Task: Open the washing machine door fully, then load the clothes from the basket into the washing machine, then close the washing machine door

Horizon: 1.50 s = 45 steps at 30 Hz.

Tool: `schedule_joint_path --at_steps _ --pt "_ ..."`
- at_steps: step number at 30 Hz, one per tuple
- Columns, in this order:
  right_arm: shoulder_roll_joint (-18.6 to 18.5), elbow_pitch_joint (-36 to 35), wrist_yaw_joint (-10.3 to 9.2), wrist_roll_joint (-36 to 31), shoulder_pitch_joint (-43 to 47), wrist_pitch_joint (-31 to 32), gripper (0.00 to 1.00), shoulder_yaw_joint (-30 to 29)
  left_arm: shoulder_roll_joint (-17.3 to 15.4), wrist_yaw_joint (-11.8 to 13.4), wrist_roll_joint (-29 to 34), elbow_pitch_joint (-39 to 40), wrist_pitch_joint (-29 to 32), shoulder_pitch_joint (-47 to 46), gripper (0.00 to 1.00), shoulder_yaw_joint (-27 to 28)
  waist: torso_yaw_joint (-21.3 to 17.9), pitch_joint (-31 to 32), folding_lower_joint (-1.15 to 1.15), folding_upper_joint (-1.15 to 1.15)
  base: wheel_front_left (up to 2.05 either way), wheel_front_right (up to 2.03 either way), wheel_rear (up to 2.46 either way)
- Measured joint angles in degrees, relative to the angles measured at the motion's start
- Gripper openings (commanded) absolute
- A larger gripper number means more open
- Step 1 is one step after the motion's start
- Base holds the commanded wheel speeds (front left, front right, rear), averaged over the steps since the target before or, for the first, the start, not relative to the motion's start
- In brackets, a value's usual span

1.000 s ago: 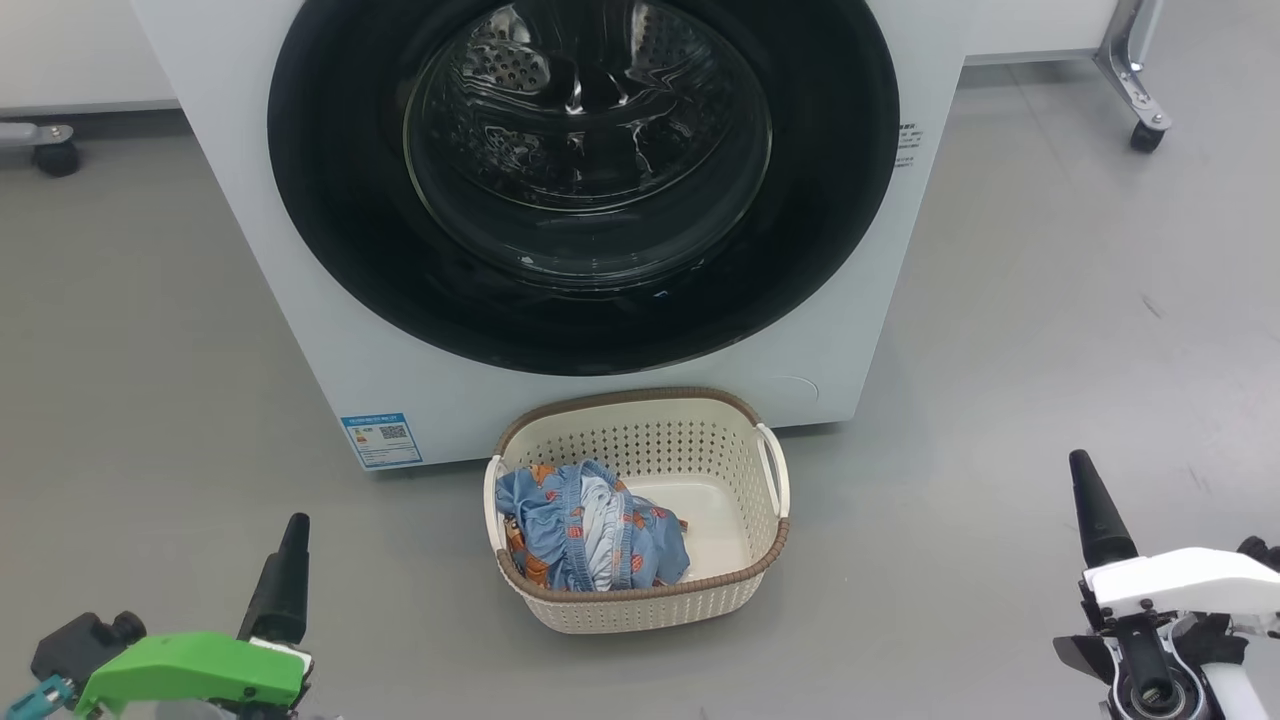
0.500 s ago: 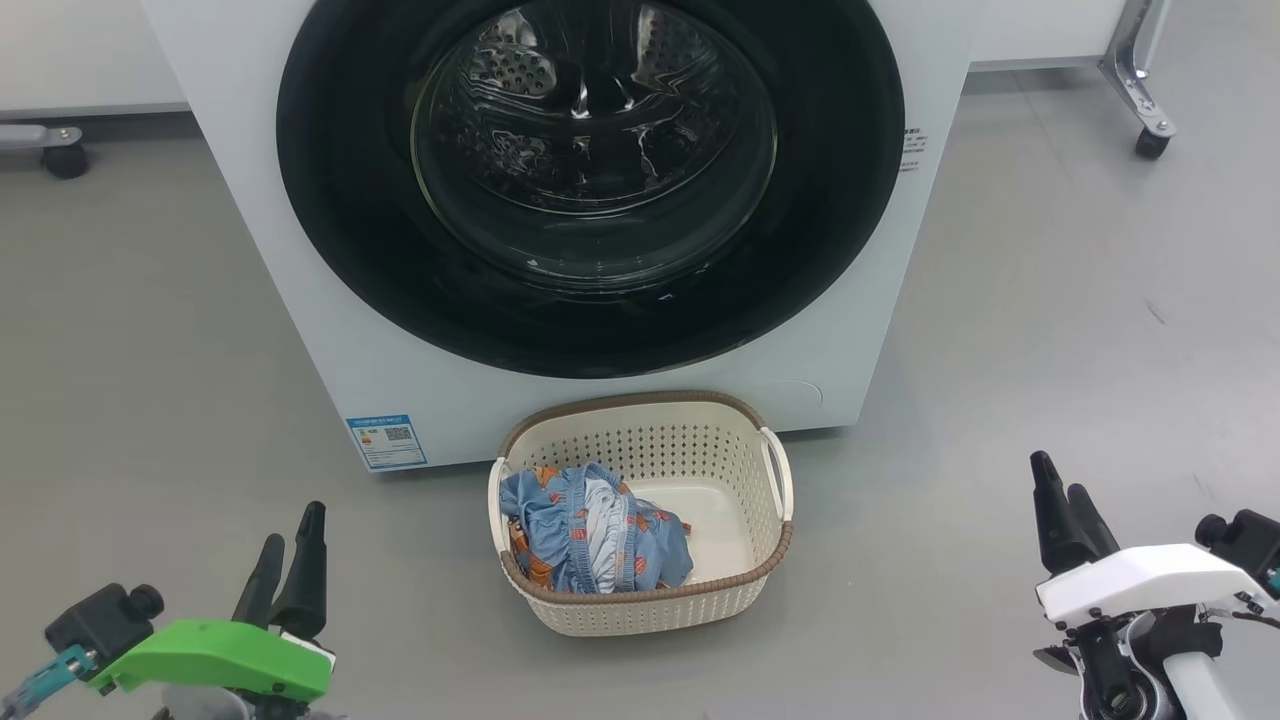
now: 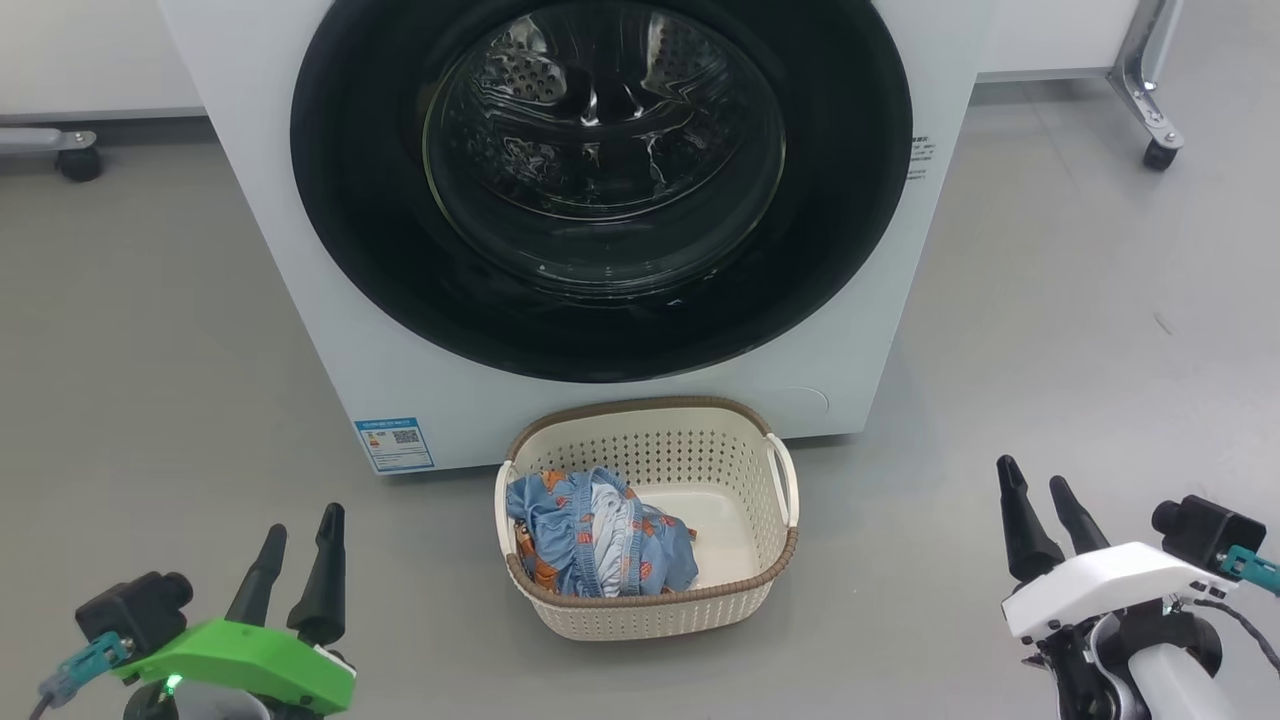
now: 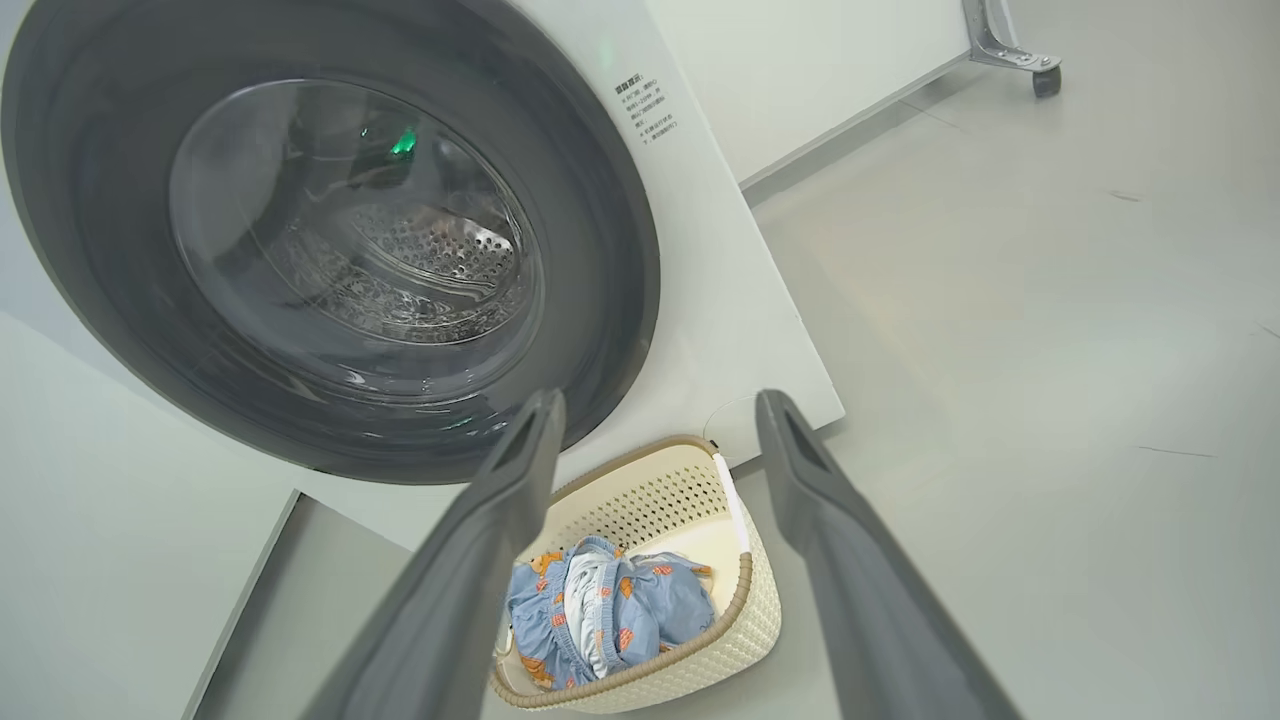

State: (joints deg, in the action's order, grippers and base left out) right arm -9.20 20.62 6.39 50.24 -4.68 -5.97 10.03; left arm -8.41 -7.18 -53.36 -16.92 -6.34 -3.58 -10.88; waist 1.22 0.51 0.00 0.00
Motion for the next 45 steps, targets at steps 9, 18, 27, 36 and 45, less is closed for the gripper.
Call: schedule_joint_path --at_steps 9,18,27,36,45 --pt "-1.0 1.5 -0.05 -6.2 -1.0 -1.9 1.0 2.7 -0.5 0.0 7.5 -0.2 -1.9 0.0 1.0 -0.8 0.4 0.3 0.0 0.0 0.0 0.0 0.0" --pt "-1.9 3.0 -0.24 -12.5 -2.2 -3.7 1.0 5.3 -0.9 0.0 14.4 -0.8 -3.5 0.0 1.0 -1.7 0.6 0.6 0.0 0.0 0.0 0.0 0.0" --pt "-2.7 4.0 -1.11 -19.1 -3.2 -5.9 1.0 7.2 -1.2 0.0 21.8 -1.2 -5.7 0.0 1.0 -1.9 0.6 0.6 0.0 0.0 0.0 0.0 0.0" --pt "-2.7 4.0 -3.12 -23.3 -3.6 -7.5 1.0 6.1 -0.9 0.0 28.0 -2.0 -7.4 0.0 1.0 -0.3 0.6 0.6 0.0 0.0 0.0 0.0 0.0" --pt "-3.2 4.1 -5.54 -25.8 -4.6 -8.1 1.0 4.2 0.0 0.6 30.8 -3.1 -8.0 -1.1 1.0 1.8 0.8 -0.1 0.0 0.0 0.0 0.0 0.0"
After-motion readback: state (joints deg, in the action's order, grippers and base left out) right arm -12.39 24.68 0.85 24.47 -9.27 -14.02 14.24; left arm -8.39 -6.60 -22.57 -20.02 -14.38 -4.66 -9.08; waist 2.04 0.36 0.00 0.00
